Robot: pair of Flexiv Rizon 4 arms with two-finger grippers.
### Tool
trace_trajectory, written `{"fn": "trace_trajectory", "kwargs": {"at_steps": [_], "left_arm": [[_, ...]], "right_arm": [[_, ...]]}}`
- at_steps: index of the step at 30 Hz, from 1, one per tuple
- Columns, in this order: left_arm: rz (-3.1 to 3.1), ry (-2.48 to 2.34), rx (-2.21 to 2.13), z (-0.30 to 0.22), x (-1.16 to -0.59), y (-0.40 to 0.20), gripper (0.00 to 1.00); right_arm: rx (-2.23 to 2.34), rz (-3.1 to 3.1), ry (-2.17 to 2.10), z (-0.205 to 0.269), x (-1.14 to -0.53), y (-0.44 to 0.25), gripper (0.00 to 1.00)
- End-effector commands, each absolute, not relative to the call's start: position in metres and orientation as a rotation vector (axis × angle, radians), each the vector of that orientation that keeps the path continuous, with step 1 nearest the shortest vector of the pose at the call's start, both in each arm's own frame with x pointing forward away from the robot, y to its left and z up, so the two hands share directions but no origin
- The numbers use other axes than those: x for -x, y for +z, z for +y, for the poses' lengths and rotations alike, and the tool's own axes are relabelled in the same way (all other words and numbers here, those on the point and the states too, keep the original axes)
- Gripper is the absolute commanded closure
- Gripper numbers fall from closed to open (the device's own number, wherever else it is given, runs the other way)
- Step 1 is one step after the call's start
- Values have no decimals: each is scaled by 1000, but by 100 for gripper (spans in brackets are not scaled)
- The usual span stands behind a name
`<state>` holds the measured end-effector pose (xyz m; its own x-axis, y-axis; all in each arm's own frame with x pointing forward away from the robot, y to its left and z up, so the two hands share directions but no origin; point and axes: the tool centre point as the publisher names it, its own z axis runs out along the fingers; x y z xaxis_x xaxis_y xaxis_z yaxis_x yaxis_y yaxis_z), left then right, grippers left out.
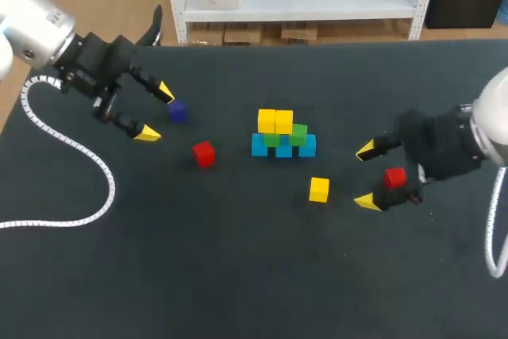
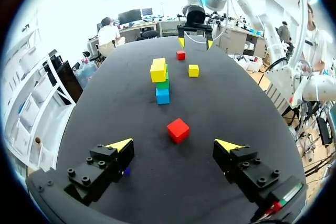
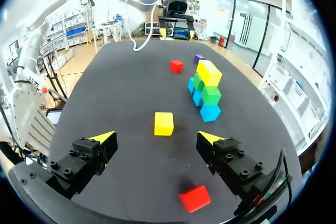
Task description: Place the blue cubes, place green cubes on the blue cubes, place the yellow cubes on the green cubes, then place the red cubes on the yellow cubes, and place purple cube on the red cubes.
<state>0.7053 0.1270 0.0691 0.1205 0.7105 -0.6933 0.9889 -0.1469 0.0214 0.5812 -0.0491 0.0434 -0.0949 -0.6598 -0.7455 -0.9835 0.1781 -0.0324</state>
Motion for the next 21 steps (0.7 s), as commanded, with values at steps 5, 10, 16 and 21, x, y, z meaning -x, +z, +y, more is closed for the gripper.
{"fn": "trace_trajectory", "kwargs": {"at_steps": [5, 10, 16, 21], "left_arm": [[1635, -753, -1919, 128, -706, 68, 0], [1635, -753, -1919, 128, -706, 68, 0], [1635, -753, -1919, 128, -706, 68, 0], [1635, -753, -1919, 128, -706, 68, 0]], "right_arm": [[1581, 1838, 663, -17, -602, 6, 0], [1594, 1863, 658, -6, -603, -4, 0], [1566, 1922, 615, 1, -604, -5, 0], [1561, 1924, 605, 4, -605, -5, 0]]}}
